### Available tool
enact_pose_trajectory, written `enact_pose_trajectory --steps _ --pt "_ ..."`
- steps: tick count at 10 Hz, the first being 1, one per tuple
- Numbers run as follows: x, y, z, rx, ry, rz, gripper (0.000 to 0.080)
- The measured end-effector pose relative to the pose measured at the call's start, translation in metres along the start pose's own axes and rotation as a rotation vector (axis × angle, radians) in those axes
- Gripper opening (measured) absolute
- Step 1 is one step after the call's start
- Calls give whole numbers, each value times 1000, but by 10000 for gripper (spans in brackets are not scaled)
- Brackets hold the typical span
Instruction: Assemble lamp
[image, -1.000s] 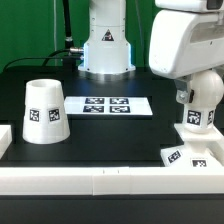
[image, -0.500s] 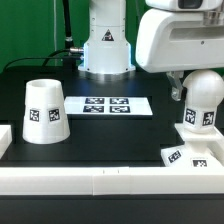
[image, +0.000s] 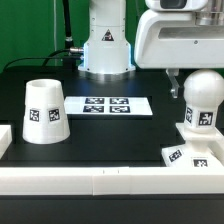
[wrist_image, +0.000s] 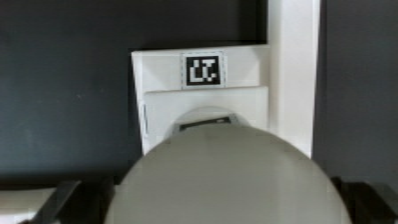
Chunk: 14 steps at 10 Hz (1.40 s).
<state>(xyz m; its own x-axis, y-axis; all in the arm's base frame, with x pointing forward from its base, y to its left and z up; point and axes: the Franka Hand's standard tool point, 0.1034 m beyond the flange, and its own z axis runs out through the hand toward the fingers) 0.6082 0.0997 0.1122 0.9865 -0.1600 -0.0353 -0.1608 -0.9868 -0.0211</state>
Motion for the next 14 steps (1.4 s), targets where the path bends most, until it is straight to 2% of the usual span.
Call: enact_pose_trajectory --steps 2,8,9,11,12,14 --pt "0 -1 0 10 -3 103 577" --pt "-1 -4 1 79 -32 762 577" --pt "-1 -5 1 81 -36 811 577" --pt "-1 -6 1 85 -36 766 578" --pt "-1 -7 0 85 -33 748 671" --pt "-2 -10 0 86 -28 629 698"
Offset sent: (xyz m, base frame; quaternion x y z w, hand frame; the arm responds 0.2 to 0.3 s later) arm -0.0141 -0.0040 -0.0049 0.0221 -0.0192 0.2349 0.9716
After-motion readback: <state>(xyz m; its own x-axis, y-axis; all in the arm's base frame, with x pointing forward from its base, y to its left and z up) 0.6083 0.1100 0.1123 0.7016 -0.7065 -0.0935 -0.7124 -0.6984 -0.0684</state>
